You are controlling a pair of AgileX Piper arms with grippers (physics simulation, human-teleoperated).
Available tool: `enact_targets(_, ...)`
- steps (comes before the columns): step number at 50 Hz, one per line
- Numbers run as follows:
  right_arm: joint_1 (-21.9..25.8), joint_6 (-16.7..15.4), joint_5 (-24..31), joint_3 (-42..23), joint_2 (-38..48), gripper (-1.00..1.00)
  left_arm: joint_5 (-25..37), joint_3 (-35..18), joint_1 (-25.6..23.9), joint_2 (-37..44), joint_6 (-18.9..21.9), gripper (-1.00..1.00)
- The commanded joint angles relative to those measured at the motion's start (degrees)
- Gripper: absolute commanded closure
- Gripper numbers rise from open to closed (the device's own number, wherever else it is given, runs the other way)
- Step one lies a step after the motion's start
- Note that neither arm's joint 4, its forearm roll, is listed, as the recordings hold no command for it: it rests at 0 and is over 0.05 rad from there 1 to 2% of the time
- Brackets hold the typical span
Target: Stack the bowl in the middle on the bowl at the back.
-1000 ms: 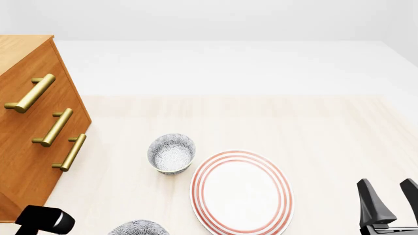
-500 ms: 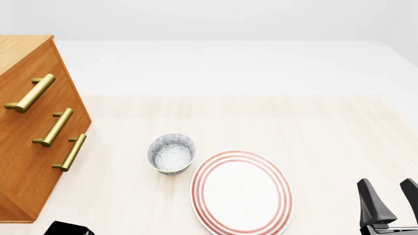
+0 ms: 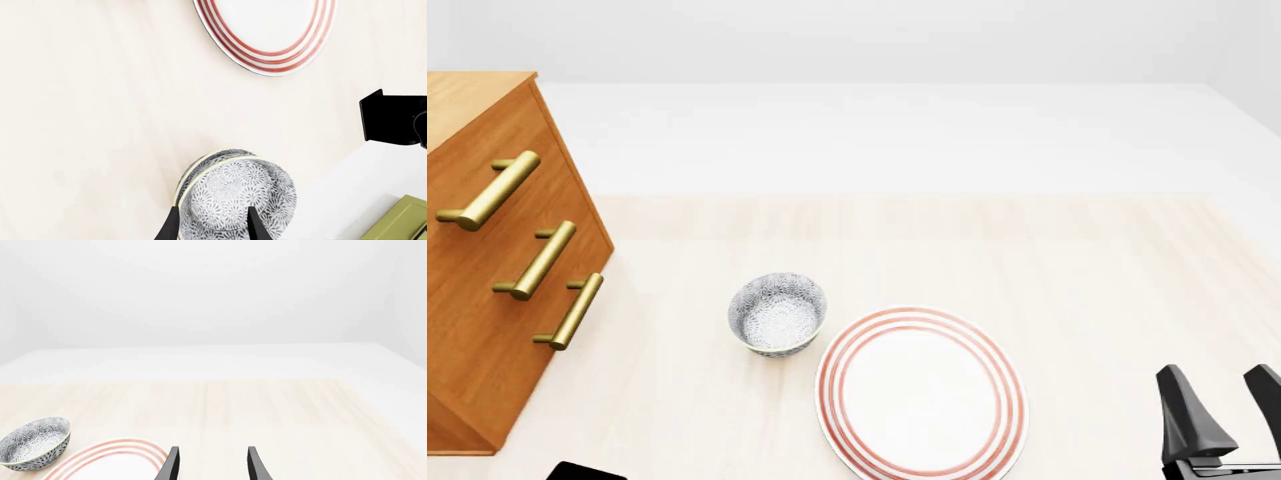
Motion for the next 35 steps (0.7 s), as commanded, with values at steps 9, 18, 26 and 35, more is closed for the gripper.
enact_targets(9, 0.08, -0.07, 0.00, 0.00, 0.01, -1.00, 3.37, -2.47, -0.23, -1.75, 0.31, -1.00)
enact_targets(18, 0.09, -0.17, -0.01, 0.02, 0.00, -1.00, 10.81, -5.90, 2.91, -6.95, 2.91, -1.00)
enact_targets(26, 0.15, -0.48, 0.10, -0.07, 0.00, -1.00, 15.82, -7.83, 5.40, -10.89, 4.90, -1.00)
enact_targets(35, 0.16, -0.71, 0.16, -0.18, 0.01, -1.00, 21.74, -10.87, 8.45, -14.90, 7.25, -1.00)
